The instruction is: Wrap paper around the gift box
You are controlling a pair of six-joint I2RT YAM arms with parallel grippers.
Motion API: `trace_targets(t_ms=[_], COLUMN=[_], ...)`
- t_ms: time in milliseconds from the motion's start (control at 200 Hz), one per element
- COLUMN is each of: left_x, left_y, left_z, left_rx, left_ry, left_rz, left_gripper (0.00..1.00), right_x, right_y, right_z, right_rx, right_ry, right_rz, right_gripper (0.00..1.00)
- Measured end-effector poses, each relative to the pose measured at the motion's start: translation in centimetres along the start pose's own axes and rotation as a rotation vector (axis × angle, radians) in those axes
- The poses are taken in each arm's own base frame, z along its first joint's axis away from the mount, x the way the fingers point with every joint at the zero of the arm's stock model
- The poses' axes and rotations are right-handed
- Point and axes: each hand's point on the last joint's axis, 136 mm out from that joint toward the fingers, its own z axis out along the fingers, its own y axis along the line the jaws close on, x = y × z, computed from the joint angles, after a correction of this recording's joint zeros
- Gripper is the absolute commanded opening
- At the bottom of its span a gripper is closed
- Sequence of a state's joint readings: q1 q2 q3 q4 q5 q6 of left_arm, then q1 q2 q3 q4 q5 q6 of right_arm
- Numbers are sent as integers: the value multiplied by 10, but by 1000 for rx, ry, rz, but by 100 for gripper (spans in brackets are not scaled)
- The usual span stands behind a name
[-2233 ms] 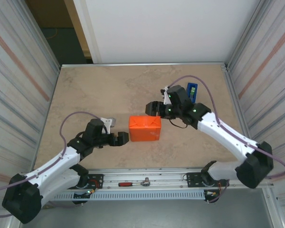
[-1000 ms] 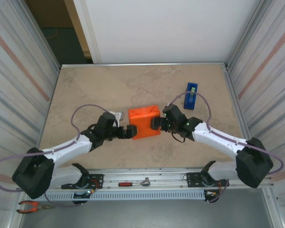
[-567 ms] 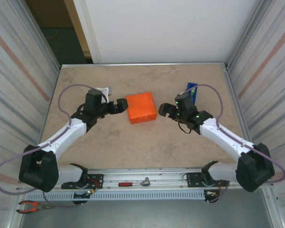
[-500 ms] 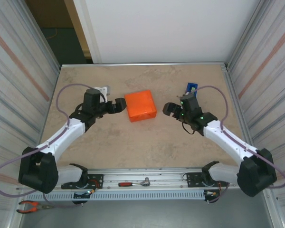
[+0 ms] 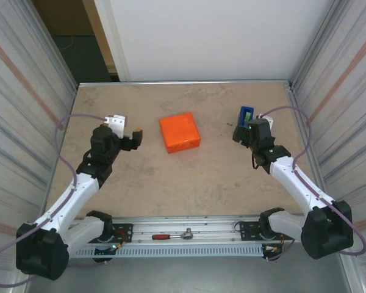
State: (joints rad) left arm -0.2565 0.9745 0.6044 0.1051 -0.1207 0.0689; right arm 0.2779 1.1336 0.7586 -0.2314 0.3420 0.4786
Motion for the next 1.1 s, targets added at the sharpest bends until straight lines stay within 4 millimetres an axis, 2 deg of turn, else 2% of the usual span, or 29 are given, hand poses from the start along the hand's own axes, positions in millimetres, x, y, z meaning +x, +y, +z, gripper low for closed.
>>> trace_targets(t_ms=[50,115,271,456,526,651,822,892,992,1097], left_x=[14,34,77,109,113,117,131,129,122,117], left_y=[15,25,23,29,35,43,33,32,32,33], left_z=[3,8,25,49,56,66,75,77,79,80], left_rx=[-59,-92,-88,-85,-86,-70,6,21,31,32], left_ry=[18,43,92,114,104,78,98,94,78,70], left_rz=[17,26,30,20,5,-22,-37,-40,-42,-47], left_gripper=[99,99,99,99,99,99,99,99,99,99], right_x=[-4,-1,26,53,56,39,19,27,54,46], right_y=[-11,-27,-53,-67,-70,-70,-73,-75,-81,-77], right_z=[5,15,42,66,73,78,79,87,101,101], right_rx=[34,85,159,140,121,57,-23,-36,-25,-24], right_ry=[-20,-24,10,-1,0,-78,-193,-217,-141,-165], right_rz=[-11,-30,-112,-158,-159,-144,-107,-102,-109,-112], right_gripper=[98,98,98,98,98,98,98,98,98,98])
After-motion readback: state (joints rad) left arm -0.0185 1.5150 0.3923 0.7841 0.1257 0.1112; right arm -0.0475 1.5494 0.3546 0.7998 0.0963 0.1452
